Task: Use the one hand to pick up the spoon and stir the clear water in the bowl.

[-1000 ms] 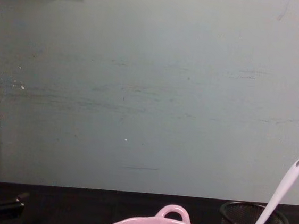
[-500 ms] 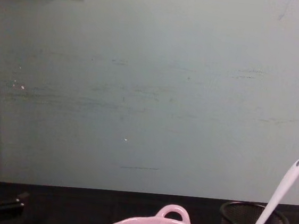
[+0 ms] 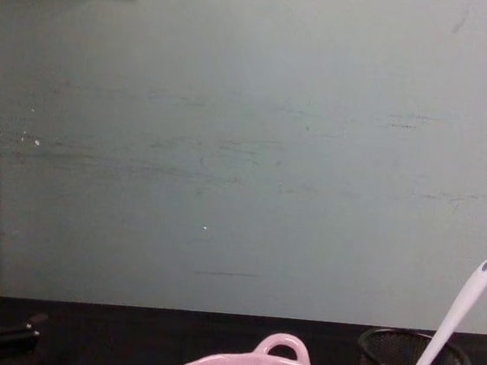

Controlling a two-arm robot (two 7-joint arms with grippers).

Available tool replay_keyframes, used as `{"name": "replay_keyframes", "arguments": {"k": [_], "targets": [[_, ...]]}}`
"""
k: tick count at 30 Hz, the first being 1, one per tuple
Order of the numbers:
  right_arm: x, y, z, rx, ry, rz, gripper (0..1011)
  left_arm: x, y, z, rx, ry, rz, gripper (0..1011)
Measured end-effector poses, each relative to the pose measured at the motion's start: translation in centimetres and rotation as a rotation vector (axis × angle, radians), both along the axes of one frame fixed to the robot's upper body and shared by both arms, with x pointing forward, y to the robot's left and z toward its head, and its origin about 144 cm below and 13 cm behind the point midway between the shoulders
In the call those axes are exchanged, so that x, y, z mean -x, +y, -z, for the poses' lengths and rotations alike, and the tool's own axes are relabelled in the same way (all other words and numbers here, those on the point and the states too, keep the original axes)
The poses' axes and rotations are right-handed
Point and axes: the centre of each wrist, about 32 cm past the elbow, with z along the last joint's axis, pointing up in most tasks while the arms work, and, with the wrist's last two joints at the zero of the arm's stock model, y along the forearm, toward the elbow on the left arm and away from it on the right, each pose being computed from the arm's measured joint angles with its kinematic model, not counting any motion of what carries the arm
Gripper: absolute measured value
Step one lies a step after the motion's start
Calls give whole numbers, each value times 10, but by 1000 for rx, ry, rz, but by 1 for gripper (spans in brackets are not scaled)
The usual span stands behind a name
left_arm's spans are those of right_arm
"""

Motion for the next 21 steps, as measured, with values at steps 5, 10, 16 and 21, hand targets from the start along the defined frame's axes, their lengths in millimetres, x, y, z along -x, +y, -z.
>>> {"name": "replay_keyframes", "arguments": {"k": [5, 10, 16, 21], "targets": [[0, 0, 0, 1, 1, 0, 1002, 0, 0, 0, 0, 0, 0, 1011], [0, 0, 0, 2, 2, 0, 1002, 0, 0, 0, 0, 0, 0, 1011], [0, 0, 0, 3, 2, 0, 1002, 0, 0, 0, 0, 0, 0, 1011], [0, 0, 0, 3, 2, 0, 1002, 0, 0, 0, 0, 0, 0, 1011]]}}
